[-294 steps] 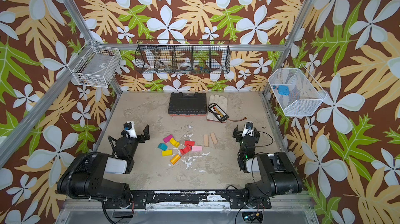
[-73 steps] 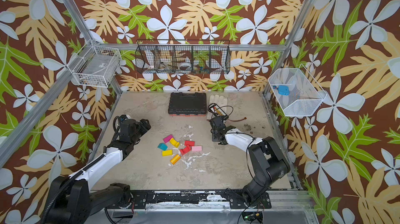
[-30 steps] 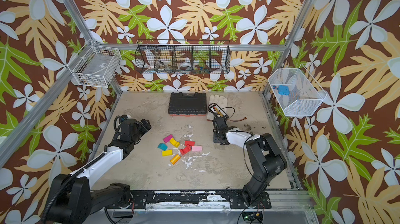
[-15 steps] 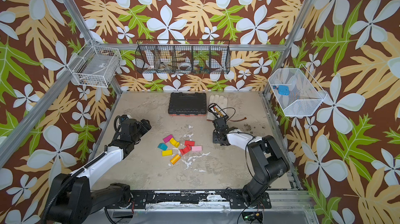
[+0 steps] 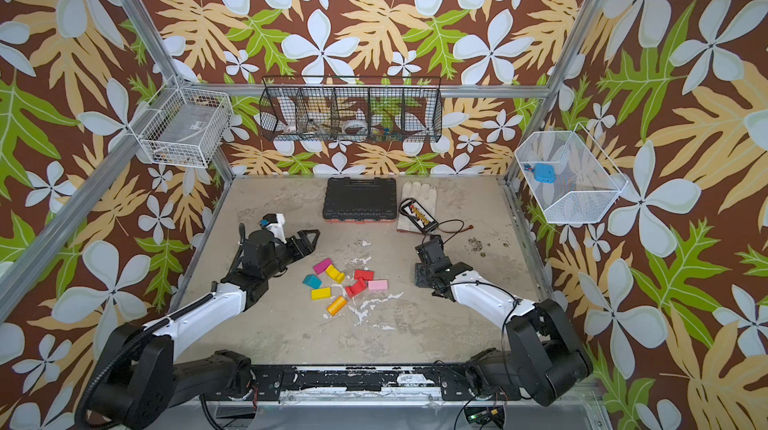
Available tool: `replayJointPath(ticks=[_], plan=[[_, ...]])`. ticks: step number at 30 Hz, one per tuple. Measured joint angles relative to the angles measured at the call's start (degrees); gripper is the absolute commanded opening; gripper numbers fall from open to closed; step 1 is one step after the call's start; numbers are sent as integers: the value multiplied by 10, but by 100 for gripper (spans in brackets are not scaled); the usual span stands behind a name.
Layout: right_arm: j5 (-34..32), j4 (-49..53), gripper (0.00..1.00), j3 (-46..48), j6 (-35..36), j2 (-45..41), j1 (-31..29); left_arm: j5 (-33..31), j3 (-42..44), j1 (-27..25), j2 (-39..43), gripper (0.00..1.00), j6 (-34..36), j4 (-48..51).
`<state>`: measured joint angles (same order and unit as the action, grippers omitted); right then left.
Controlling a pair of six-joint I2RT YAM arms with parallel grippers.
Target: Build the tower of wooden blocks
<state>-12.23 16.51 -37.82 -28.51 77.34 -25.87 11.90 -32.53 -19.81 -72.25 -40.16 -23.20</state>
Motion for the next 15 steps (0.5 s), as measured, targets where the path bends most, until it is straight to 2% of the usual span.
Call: replayJointPath(ticks=[5,10,15], plan=[[0,-2,66,4,-2,0,0,66,-56,-73,-66,84,31,-27],[1,-2,66,3,-2,11,0,84,-112,-138,-115,82,67,-7],[3,-2,65,-2,-2,28,0,93,-144,-162,-153,81,89,18]])
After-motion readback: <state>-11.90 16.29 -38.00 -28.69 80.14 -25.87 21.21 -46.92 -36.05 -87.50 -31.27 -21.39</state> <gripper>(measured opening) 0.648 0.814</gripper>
